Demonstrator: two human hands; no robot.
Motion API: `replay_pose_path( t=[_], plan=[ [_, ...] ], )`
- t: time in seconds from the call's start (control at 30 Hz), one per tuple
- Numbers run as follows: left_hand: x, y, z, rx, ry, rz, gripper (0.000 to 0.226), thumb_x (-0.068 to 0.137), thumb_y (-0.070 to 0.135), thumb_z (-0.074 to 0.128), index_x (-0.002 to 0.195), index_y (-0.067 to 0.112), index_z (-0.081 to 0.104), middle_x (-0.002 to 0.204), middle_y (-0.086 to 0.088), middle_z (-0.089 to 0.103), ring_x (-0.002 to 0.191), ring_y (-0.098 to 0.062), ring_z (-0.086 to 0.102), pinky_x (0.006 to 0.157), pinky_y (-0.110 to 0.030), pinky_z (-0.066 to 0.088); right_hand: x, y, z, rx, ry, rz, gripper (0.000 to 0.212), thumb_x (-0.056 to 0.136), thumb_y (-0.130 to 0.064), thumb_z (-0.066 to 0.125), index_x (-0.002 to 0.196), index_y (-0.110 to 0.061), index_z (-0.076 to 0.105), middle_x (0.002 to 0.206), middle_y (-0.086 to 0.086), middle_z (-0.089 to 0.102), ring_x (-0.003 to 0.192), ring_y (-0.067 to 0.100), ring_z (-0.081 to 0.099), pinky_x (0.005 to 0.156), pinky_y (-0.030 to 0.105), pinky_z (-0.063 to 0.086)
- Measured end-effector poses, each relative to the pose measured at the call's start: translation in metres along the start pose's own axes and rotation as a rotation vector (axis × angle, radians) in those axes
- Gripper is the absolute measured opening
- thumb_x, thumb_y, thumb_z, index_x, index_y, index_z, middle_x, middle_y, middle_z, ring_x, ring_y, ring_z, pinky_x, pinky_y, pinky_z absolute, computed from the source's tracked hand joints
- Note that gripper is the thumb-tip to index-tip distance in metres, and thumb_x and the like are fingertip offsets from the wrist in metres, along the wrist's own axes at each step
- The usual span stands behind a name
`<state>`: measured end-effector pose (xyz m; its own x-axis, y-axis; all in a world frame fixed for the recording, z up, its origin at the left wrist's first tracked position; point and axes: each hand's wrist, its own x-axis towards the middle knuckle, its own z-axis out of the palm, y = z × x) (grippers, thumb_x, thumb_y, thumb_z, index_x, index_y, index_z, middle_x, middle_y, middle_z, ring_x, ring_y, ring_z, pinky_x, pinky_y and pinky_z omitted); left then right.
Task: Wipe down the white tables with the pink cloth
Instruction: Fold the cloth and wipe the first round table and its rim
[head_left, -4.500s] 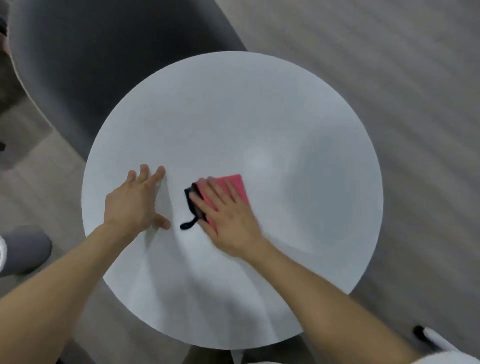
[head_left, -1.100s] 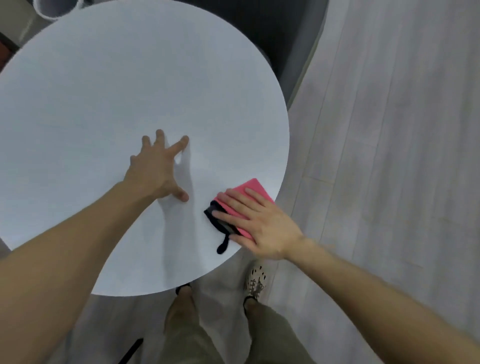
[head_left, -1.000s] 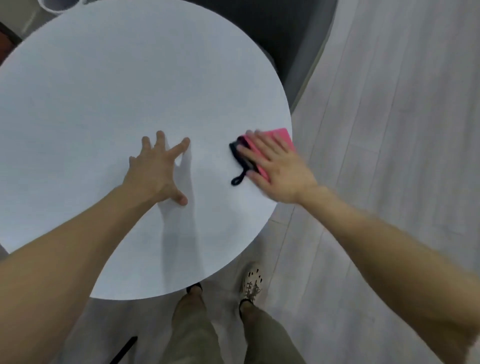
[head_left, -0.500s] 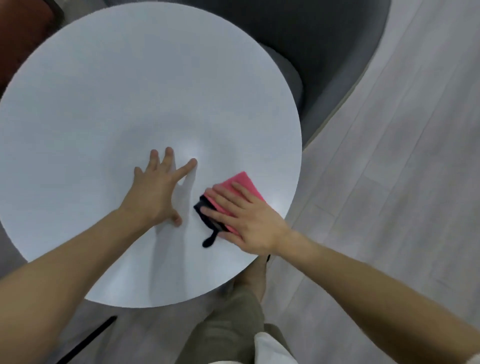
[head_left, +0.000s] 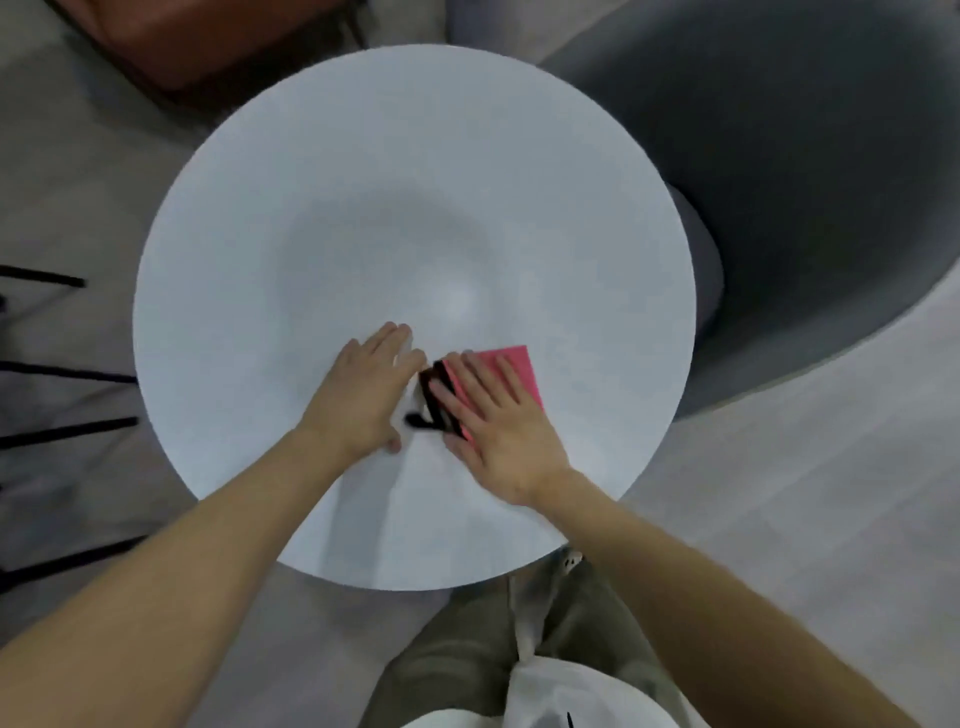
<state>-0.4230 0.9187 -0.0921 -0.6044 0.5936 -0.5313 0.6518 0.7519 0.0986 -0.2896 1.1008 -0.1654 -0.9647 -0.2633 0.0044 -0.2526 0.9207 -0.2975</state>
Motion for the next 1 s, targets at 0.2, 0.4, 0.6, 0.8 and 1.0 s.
replay_pose_path(
  t=[0.2, 0.4, 0.6, 0.8, 1.0],
  plan=[
    [-0.061, -0.003, 0.043, -0.283, 0.203, -0.331, 0.062, 0.095, 0.03, 0.085, 0.147, 0.006, 0.059, 0.167, -0.015, 0.044, 0.157, -0.035, 0.039, 0.126, -0.049, 0.036, 0.023, 0.163, -0.055, -0.043, -0.057, -0.141, 0.064, 0.115, -0.056, 0.034, 0.173, -0.036, 0.017, 0.181, 0.001, 0.017, 0.169, 0.027, 0.013, 0.134, 0.058, 0.018],
    [-0.107, 0.02, 0.08, -0.471, 0.374, -0.706, 0.02, 0.107, 0.014, 0.065, 0.106, 0.003, 0.081, 0.141, -0.015, 0.068, 0.133, -0.037, 0.062, 0.102, -0.051, 0.056, 0.063, 0.116, -0.049, -0.047, 0.051, 0.338, 0.067, 0.115, -0.054, 0.027, 0.174, -0.024, 0.016, 0.182, 0.011, 0.006, 0.169, 0.03, 0.0, 0.135, 0.057, 0.006],
    [-0.129, 0.056, 0.095, -0.552, 0.494, -1.031, 0.035, 0.115, 0.019, 0.046, 0.134, 0.009, 0.073, 0.151, -0.009, 0.062, 0.14, -0.032, 0.056, 0.113, -0.051, 0.051, -0.016, -0.021, 0.001, 0.046, -0.238, -0.671, 0.062, 0.115, -0.052, 0.037, 0.171, -0.026, 0.03, 0.182, 0.005, 0.013, 0.169, 0.026, 0.001, 0.135, 0.055, 0.011],
    [-0.103, 0.089, 0.104, -0.564, 0.546, -1.077, 0.034, 0.114, 0.018, 0.052, 0.14, 0.004, 0.069, 0.15, -0.014, 0.062, 0.14, -0.038, 0.055, 0.115, -0.056, 0.048, 0.112, 0.152, -0.041, 0.027, 0.004, -0.344, 0.063, 0.113, -0.055, 0.039, 0.171, -0.032, 0.032, 0.179, 0.003, 0.026, 0.167, 0.026, 0.019, 0.134, 0.052, 0.017],
    [-0.105, 0.102, 0.104, -0.556, 0.624, -1.124, 0.023, 0.109, 0.02, 0.063, 0.12, 0.002, 0.073, 0.128, -0.015, 0.07, 0.12, -0.039, 0.064, 0.099, -0.055, 0.056, 0.14, 0.138, -0.045, -0.051, 0.079, 0.176, 0.067, 0.113, -0.054, 0.021, 0.174, -0.026, 0.016, 0.182, 0.01, 0.009, 0.169, 0.029, 0.003, 0.135, 0.057, 0.006]
  ],
)
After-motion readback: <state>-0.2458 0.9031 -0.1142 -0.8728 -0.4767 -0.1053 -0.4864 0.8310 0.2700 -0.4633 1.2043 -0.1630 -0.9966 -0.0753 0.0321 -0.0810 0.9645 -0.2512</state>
